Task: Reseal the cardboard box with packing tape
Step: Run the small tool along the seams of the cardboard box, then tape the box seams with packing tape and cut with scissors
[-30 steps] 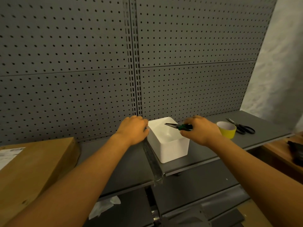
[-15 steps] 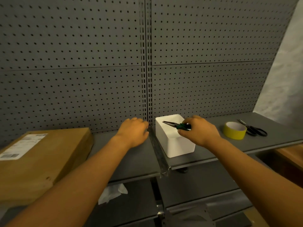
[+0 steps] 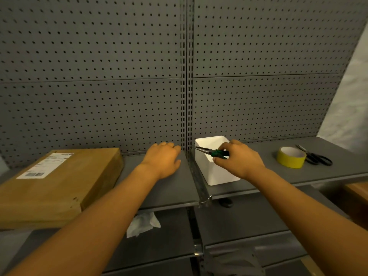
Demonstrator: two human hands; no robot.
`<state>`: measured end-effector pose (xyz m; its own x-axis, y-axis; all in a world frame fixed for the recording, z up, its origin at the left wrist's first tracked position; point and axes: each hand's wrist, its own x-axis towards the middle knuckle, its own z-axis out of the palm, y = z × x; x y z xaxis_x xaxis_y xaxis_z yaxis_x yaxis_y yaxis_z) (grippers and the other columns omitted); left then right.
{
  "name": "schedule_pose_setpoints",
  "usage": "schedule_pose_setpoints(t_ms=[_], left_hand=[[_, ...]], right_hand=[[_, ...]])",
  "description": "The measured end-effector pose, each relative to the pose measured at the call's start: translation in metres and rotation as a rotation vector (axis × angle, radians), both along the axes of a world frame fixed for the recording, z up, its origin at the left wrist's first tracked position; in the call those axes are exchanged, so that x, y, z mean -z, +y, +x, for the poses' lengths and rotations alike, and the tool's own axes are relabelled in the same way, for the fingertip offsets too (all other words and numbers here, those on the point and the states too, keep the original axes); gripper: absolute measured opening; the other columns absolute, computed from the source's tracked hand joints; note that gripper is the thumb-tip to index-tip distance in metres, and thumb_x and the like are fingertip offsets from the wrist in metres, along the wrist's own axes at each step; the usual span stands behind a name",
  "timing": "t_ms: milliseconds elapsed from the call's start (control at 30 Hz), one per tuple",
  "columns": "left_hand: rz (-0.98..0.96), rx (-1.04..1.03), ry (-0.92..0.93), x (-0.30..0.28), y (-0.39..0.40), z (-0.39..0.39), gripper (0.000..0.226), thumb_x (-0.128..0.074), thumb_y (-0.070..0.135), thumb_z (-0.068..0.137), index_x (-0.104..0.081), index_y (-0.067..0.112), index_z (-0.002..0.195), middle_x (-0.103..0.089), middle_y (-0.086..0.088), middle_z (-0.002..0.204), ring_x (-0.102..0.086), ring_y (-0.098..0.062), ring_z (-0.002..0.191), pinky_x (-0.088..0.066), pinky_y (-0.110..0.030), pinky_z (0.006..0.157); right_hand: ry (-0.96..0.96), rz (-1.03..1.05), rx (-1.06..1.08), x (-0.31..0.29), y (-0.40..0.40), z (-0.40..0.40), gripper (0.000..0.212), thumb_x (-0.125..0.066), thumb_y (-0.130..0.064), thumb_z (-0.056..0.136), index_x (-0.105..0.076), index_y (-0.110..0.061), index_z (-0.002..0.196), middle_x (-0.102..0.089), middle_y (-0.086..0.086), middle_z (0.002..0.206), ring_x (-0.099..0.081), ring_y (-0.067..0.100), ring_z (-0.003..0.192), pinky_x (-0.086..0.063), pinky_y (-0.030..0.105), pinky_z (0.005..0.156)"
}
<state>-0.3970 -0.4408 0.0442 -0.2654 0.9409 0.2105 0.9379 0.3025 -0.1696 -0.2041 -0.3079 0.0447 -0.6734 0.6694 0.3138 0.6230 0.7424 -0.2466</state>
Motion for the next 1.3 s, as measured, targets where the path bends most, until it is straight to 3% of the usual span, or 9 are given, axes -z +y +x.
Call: schedule_pose_setpoints(t_ms=[300,400,533,700,900,1300], left_hand=[[0.081,0.163,-0.046,-0.024,0.054,0.014,0.038,-0.043,0.035,0.096,-0.047,0.019,0.131,-0.056,-0.005,0.123,-0.051,-0.025,0.112,-0.041,-0.036,0.088],[0.076,0.258,0.004,-0.029,0.08,0.03,0.04,-0.043,0.037,0.097,-0.047,0.019,0.133,-0.055,-0.004,0.127,-0.05,-0.024,0.116,-0.041,-0.037,0.091],[0.097,0.364,0.044,-0.037,0.109,0.061,0.037,-0.042,0.036,0.097,-0.05,0.018,0.128,-0.056,-0.004,0.125,-0.051,-0.024,0.114,-0.04,-0.037,0.092],[0.097,0.435,0.094,-0.044,0.145,0.104,0.034,-0.041,0.037,0.098,-0.051,0.016,0.123,-0.057,-0.005,0.12,-0.051,-0.025,0.111,-0.041,-0.038,0.091],[0.149,0.427,0.196,-0.05,0.194,0.164,0.04,-0.041,0.037,0.098,-0.046,0.016,0.132,-0.051,-0.006,0.127,-0.045,-0.025,0.119,-0.035,-0.038,0.1],[0.186,0.37,0.27,-0.032,0.275,0.269,0.034,-0.04,0.029,0.097,-0.046,0.013,0.126,-0.049,-0.008,0.124,-0.045,-0.026,0.113,-0.034,-0.035,0.093]], right_hand=[[0.002,0.026,0.158,-0.019,0.017,0.039,0.044,-0.054,-0.053,0.087,-0.056,-0.028,0.123,-0.054,0.001,0.115,-0.054,0.022,0.101,-0.05,0.034,0.076],[-0.021,0.029,0.265,-0.021,0.026,0.063,0.044,-0.052,-0.054,0.089,-0.054,-0.025,0.123,-0.053,0.003,0.119,-0.054,0.024,0.105,-0.045,0.033,0.074],[-0.005,0.004,0.343,-0.019,0.039,0.1,0.043,-0.052,-0.055,0.088,-0.055,-0.024,0.118,-0.052,0.003,0.115,-0.054,0.023,0.099,-0.051,0.04,0.08],[0.029,0.012,0.395,-0.026,0.065,0.143,0.042,-0.053,-0.054,0.088,-0.055,-0.024,0.117,-0.051,0.002,0.113,-0.053,0.022,0.096,-0.048,0.035,0.074],[0.02,0.054,0.405,-0.034,0.115,0.201,0.045,-0.052,-0.054,0.089,-0.055,-0.022,0.121,-0.052,0.004,0.114,-0.054,0.024,0.096,-0.047,0.035,0.073],[0.007,0.019,0.316,-0.032,0.218,0.296,0.041,-0.054,-0.051,0.088,-0.058,-0.021,0.116,-0.05,0.003,0.106,-0.053,0.023,0.089,-0.049,0.035,0.073]])
